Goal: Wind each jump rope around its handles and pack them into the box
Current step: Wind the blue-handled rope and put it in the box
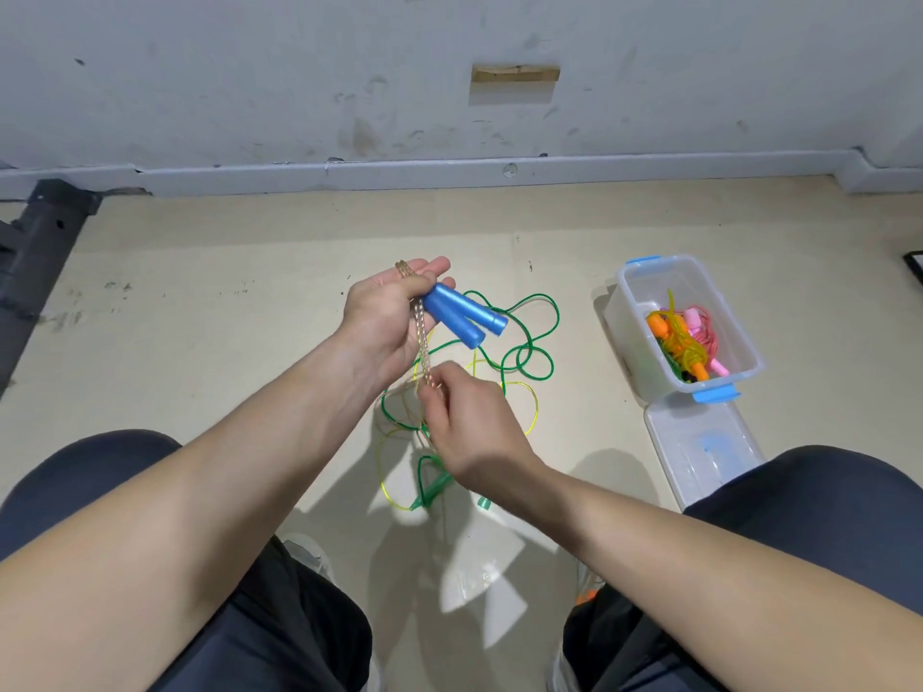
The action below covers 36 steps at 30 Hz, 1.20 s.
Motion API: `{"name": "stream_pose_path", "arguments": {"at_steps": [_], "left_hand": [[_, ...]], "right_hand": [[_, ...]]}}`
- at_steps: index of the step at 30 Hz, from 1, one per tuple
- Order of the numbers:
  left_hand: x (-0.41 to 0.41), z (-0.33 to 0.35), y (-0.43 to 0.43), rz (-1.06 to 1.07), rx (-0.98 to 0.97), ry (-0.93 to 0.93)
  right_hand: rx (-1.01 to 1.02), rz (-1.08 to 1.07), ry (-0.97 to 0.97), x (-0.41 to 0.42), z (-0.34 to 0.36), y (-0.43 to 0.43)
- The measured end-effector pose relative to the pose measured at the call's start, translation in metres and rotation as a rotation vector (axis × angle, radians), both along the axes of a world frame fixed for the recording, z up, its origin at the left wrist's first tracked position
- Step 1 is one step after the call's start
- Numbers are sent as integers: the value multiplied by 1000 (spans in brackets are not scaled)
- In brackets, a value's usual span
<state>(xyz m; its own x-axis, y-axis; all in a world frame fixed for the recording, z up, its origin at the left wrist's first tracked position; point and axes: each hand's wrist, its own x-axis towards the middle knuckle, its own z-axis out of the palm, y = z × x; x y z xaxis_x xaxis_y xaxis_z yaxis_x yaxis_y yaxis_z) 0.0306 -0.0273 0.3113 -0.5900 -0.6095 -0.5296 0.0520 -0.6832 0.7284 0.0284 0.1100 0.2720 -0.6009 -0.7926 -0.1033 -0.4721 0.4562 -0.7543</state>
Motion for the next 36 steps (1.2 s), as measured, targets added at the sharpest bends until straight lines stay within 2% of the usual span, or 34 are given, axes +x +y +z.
{"name": "stream_pose_path", "arguments": {"at_steps": [3, 5, 9, 17, 24, 29, 33, 36], "left_hand": [[7, 11, -7, -149, 69, 88], [13, 15, -11, -288, 68, 112], [22, 15, -16, -455, -17, 162], [21, 5, -13, -623, -478, -45], [22, -5, -6, -584, -549, -40], [17, -10, 0, -542, -664, -79], [17, -12, 2, -568, -647, -60], [18, -10, 0, -560, -644, -46]], "right_hand": [[-85, -24, -360, -19, -9, 6], [-104, -14, -487, -42, -9, 9], [-170, -18, -535, -86, 4, 15], [-296, -82, -639, -106, 18, 14], [-281, -136, -758, -105, 19, 15], [-308, -36, -682, -101, 26, 16], [-370, -153, -638, -103, 23, 15], [-339, -146, -586, -107, 22, 16]]}}
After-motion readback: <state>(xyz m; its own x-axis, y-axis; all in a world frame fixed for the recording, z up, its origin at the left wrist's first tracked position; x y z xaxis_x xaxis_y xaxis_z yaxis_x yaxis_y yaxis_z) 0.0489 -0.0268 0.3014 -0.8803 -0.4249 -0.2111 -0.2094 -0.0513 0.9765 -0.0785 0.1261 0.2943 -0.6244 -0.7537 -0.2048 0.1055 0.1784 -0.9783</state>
